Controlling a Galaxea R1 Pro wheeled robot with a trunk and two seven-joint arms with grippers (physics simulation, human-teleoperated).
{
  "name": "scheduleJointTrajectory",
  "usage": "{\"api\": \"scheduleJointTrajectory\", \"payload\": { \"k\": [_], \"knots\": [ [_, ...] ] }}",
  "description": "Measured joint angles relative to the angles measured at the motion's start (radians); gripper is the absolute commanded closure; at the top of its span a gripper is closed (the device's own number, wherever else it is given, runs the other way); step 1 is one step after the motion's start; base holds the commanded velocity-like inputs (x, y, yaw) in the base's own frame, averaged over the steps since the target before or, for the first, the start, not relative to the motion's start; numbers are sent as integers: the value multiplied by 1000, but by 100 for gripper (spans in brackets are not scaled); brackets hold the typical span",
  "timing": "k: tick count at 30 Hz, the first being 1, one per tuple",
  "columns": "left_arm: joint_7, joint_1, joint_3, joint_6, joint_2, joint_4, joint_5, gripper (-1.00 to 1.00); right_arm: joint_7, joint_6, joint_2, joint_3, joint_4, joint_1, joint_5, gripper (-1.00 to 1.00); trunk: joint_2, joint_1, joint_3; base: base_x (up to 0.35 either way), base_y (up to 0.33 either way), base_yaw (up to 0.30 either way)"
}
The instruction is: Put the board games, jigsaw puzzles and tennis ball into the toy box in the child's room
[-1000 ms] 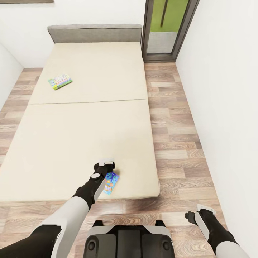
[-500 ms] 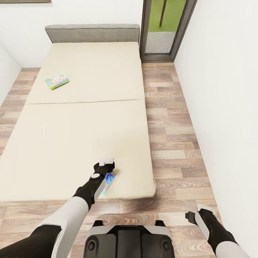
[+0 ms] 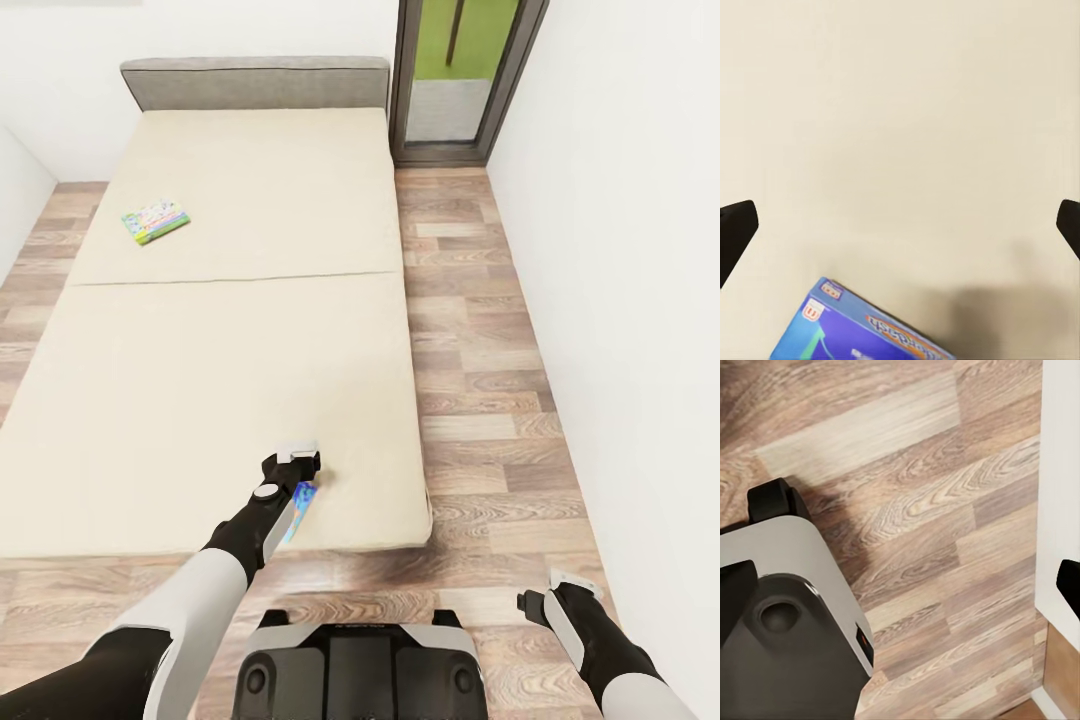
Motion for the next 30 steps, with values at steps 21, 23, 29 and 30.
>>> {"api": "scheduleJointTrajectory", "payload": {
  "k": [21,23,29,30],
  "knots": [
    [0,0,0,1,0,0,0,-100,0,0,0,1,0,0,0,-100,0,0,-18,-82,33,0],
    [0,0,0,1,0,0,0,-100,0,0,0,1,0,0,0,-100,0,0,-18,61,109,0],
    [0,0,0,0,0,0,0,-100,0,-1,0,1,0,1,0,-100,0,0,-18,25,41,0],
    [0,0,0,0,0,0,0,-100,0,-1,0,1,0,1,0,-100,0,0,-18,27,15,0]
  ]
}}
